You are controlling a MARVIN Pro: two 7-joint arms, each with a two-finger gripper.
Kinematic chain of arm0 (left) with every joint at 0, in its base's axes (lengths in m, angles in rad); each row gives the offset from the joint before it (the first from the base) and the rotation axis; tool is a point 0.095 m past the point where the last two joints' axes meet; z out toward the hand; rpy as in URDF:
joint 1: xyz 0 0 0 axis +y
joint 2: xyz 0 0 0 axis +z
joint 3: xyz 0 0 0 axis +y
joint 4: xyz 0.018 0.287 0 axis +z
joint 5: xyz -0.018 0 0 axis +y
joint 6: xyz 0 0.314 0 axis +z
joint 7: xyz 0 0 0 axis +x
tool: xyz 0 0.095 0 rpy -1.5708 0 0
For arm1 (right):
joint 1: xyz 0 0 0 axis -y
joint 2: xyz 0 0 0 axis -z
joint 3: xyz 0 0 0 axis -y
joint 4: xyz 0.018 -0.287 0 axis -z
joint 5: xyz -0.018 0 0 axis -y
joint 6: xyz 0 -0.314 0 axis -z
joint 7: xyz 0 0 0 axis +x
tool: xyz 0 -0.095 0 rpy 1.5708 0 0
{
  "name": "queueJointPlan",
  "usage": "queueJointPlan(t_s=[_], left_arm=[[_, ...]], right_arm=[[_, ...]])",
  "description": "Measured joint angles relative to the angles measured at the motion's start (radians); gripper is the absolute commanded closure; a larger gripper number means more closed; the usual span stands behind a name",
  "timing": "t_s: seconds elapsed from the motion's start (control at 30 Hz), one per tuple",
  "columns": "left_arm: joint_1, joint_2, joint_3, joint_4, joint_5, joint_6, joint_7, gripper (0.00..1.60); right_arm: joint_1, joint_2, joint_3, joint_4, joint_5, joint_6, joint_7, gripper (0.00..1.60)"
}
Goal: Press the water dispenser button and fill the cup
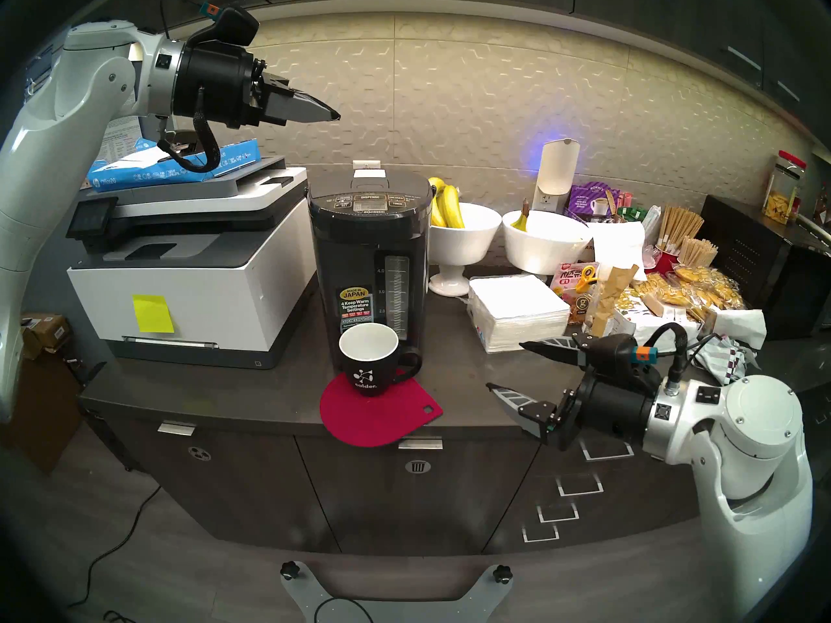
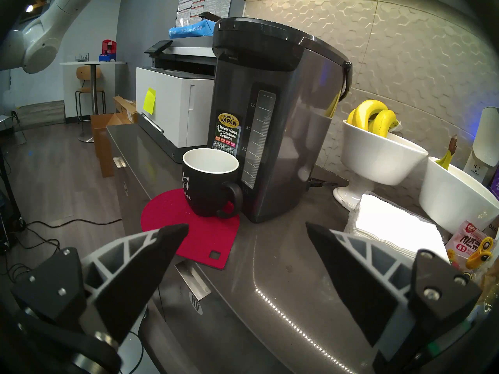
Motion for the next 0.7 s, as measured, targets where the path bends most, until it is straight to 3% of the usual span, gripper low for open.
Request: queueJointPlan(t_s=[0.7], left_arm=[[0.009, 0.023, 0.004, -0.015, 0.062, -0.024, 0.024, 1.6]], right_arm=[[0.0, 0.0, 0.0, 0.0, 0.0, 0.0, 0.0, 0.0]])
